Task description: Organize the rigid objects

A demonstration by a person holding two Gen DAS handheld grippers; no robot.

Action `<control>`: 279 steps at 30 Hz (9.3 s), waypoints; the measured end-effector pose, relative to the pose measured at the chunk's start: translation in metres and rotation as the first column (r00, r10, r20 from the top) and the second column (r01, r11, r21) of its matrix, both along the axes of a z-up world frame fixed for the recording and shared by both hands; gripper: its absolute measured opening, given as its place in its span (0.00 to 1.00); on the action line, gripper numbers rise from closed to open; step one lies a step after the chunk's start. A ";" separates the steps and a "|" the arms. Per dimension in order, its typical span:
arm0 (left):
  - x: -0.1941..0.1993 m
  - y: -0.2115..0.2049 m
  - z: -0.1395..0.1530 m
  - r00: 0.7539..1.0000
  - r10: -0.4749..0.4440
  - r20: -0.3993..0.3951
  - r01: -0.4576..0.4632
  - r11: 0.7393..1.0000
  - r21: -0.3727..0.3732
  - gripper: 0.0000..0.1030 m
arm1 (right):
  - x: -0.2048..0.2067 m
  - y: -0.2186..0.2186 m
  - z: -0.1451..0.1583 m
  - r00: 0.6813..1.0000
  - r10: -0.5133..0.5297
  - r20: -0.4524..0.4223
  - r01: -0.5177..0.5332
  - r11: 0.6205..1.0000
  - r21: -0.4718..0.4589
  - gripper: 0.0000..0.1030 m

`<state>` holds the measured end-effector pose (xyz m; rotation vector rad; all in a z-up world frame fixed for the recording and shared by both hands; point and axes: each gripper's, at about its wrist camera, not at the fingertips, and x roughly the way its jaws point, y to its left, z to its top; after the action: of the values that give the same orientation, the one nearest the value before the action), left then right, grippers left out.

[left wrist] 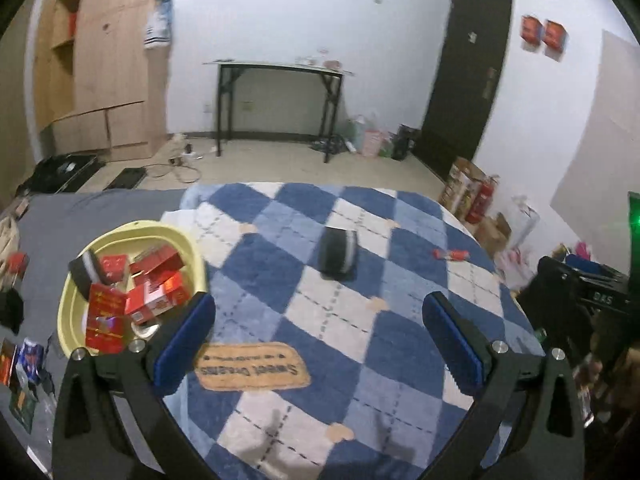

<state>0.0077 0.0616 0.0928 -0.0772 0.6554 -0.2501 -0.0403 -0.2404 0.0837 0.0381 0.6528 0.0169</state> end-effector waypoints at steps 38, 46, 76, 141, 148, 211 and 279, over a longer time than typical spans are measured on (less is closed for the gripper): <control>0.224 -0.097 -0.146 0.972 0.021 -0.233 -0.001 0.996 0.086 0.49 | 0.315 -0.026 -0.192 0.985 -0.148 -0.088 0.140 0.986 -0.095 0.79; 0.158 -0.064 -0.068 0.992 0.024 -0.126 -0.011 0.995 0.101 0.49 | 0.265 -0.029 -0.146 0.991 -0.121 -0.047 0.122 0.992 0.012 0.79; 0.052 0.212 -0.027 0.912 0.388 -0.133 -0.380 0.921 0.087 0.49 | 0.118 0.233 -0.020 0.860 0.499 0.105 -0.489 0.866 -0.107 0.79; 0.001 0.133 -0.010 0.705 0.709 0.006 -0.701 0.698 -0.149 1.00 | 0.142 0.205 0.007 0.686 0.720 0.105 -0.708 0.694 -0.131 1.00; -0.005 0.106 -0.116 0.602 0.798 -0.021 -0.798 0.601 -0.035 1.00 | 0.163 0.218 -0.090 0.628 0.778 -0.012 -0.765 0.615 -0.192 1.00; 0.057 0.114 -0.220 0.506 0.833 -0.224 -0.820 0.545 0.177 1.00 | 0.244 0.271 -0.209 0.618 0.761 -0.198 -0.786 0.594 -0.173 1.00; 0.058 0.115 -0.220 0.506 0.833 -0.224 -0.820 0.545 0.176 1.00 | 0.244 0.272 -0.210 0.617 0.762 -0.198 -0.787 0.592 -0.174 1.00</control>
<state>0.0652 0.1761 -0.1268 -0.3842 0.8420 0.7515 0.2040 0.0314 -0.1259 -0.5070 0.7295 0.8044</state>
